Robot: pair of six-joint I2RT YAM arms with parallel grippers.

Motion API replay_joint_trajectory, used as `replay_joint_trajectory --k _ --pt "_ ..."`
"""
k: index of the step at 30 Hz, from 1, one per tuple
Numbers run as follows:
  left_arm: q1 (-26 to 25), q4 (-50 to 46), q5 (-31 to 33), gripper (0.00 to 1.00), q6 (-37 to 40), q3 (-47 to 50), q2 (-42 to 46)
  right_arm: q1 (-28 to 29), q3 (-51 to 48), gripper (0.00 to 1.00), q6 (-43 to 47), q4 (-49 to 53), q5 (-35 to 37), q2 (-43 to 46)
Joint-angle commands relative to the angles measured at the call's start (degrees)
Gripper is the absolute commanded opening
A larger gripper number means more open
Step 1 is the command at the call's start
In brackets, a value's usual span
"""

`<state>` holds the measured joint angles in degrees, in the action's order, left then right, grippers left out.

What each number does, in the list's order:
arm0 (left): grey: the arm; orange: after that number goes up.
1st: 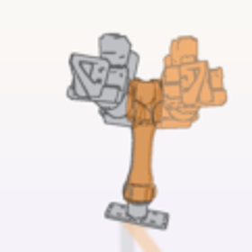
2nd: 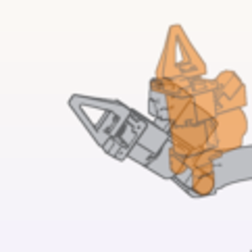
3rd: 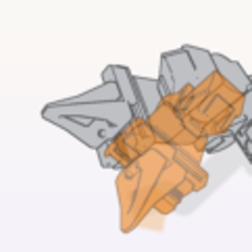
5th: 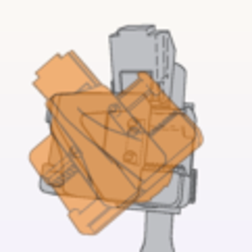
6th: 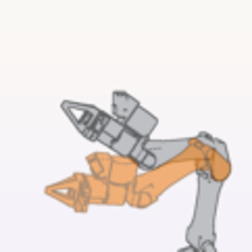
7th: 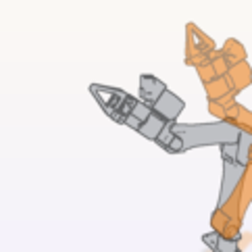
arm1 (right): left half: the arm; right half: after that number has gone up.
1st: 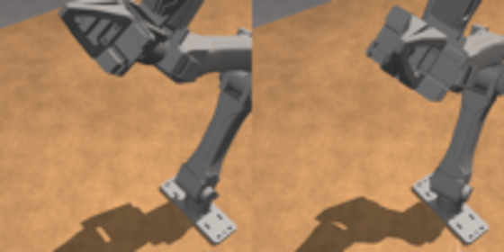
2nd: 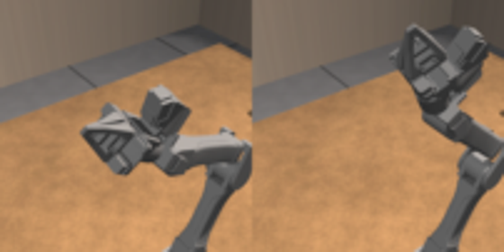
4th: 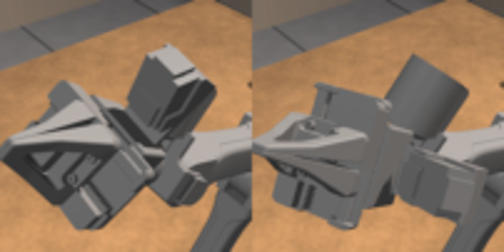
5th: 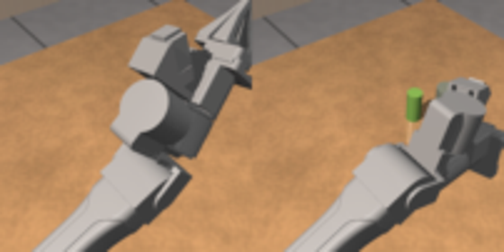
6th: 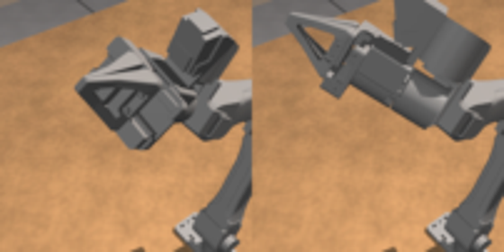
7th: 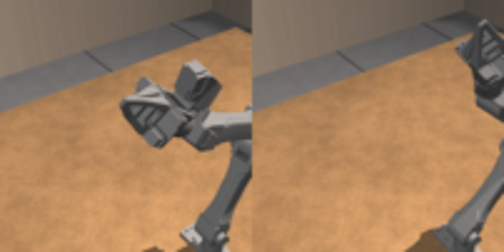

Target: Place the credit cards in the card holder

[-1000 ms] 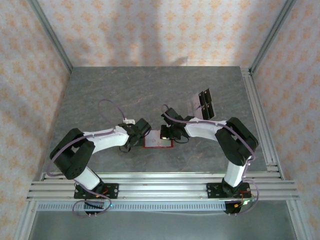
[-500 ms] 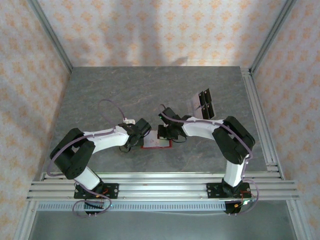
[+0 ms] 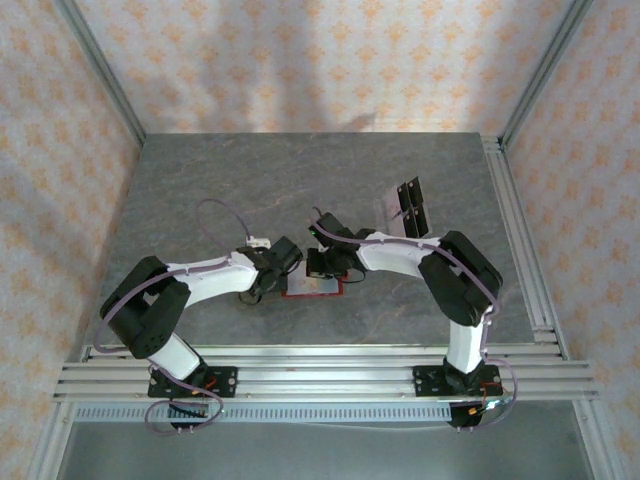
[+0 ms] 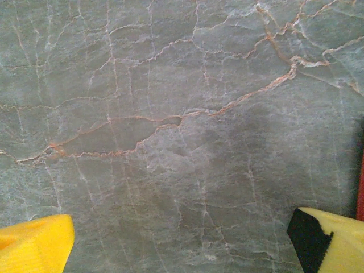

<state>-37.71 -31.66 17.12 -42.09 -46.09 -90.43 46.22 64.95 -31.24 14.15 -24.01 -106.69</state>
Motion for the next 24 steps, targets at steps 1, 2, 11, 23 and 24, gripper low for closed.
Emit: replay_joint_trajectory --k 1,2,11,23,24 --pt "0.01 1.66 -0.66 1.0 -0.1 -0.1 -1.04 0.28 0.99 0.0 0.08 0.52 0.84 0.03" --pt "0.01 1.68 -0.65 1.0 -0.15 0.02 -0.96 0.28 0.87 0.0 0.24 0.9 1.46 0.57" --pt "-0.17 1.87 -0.74 1.0 -0.45 0.6 -0.92 0.28 -1.86 0.0 0.89 2.54 5.45 4.98" --pt "-0.23 2.02 -0.52 1.0 -0.28 0.57 -1.05 0.28 -4.78 0.0 0.19 1.34 5.58 3.36" --pt "-0.17 2.03 -0.57 1.0 -0.28 0.63 -1.05 0.3 -4.7 0.0 0.3 1.35 5.47 3.06"
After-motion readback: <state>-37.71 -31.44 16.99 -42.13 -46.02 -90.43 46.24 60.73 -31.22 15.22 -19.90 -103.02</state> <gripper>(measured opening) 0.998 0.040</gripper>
